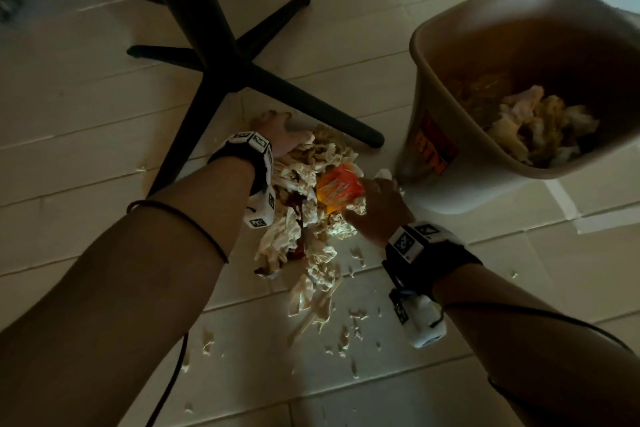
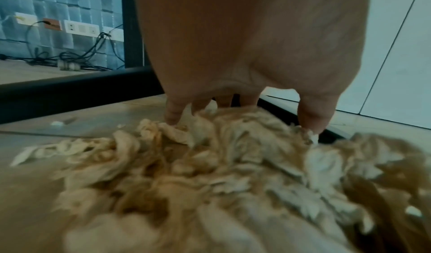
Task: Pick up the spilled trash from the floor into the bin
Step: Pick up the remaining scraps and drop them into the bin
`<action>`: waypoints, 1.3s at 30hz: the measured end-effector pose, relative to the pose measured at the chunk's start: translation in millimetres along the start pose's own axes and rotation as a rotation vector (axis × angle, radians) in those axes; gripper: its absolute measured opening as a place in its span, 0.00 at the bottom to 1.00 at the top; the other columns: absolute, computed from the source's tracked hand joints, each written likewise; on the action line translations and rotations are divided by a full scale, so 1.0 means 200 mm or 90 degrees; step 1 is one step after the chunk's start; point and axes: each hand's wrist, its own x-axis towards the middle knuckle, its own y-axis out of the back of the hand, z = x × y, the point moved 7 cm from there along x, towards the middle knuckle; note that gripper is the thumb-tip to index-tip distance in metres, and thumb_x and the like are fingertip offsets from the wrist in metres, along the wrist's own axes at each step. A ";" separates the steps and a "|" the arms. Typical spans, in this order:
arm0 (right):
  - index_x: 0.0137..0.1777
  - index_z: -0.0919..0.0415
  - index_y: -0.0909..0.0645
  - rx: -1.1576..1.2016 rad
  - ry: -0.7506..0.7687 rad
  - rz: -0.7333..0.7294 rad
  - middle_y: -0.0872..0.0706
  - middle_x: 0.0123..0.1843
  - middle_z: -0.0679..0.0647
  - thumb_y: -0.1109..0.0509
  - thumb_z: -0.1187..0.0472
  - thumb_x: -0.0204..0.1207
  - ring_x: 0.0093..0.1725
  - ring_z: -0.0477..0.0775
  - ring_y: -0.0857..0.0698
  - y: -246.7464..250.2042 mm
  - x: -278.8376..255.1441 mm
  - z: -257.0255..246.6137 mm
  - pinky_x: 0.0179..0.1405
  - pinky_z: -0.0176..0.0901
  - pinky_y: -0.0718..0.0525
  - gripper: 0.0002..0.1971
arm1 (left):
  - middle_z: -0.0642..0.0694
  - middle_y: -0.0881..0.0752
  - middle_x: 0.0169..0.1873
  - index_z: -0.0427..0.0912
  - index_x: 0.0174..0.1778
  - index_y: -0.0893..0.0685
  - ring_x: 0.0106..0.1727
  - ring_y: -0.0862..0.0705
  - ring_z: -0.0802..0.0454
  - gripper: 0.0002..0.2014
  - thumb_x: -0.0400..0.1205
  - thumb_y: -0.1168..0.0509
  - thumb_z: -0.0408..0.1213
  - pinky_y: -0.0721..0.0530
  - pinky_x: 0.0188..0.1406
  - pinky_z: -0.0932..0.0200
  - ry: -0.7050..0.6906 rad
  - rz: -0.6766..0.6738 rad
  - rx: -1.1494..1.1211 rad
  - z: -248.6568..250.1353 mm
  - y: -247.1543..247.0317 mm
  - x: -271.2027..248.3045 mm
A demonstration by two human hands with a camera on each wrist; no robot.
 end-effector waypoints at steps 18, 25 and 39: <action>0.79 0.46 0.36 0.081 0.012 0.036 0.33 0.79 0.52 0.28 0.48 0.75 0.76 0.60 0.28 0.02 -0.03 0.01 0.73 0.57 0.25 0.34 | 0.50 0.49 0.86 0.54 0.85 0.43 0.86 0.51 0.44 0.31 0.82 0.52 0.46 0.47 0.83 0.42 -0.305 -0.133 0.276 0.34 -0.32 -0.12; 0.82 0.50 0.41 0.109 0.014 0.040 0.40 0.81 0.58 0.27 0.47 0.75 0.77 0.65 0.30 -0.01 -0.06 -0.04 0.74 0.57 0.26 0.39 | 0.50 0.25 0.74 0.54 0.68 0.18 0.75 0.28 0.48 0.20 0.82 0.45 0.46 0.26 0.72 0.45 -0.320 -0.112 0.115 0.30 -0.37 -0.42; 0.63 0.50 0.17 0.118 -0.049 -0.076 0.12 0.60 0.49 0.22 0.54 0.67 0.62 0.54 0.15 -0.11 -0.10 -0.05 0.64 0.51 0.17 0.23 | 0.54 0.37 0.81 0.69 0.77 0.41 0.79 0.35 0.42 0.43 0.66 0.33 0.72 0.27 0.71 0.35 -0.202 -0.176 0.137 0.13 -0.35 -0.77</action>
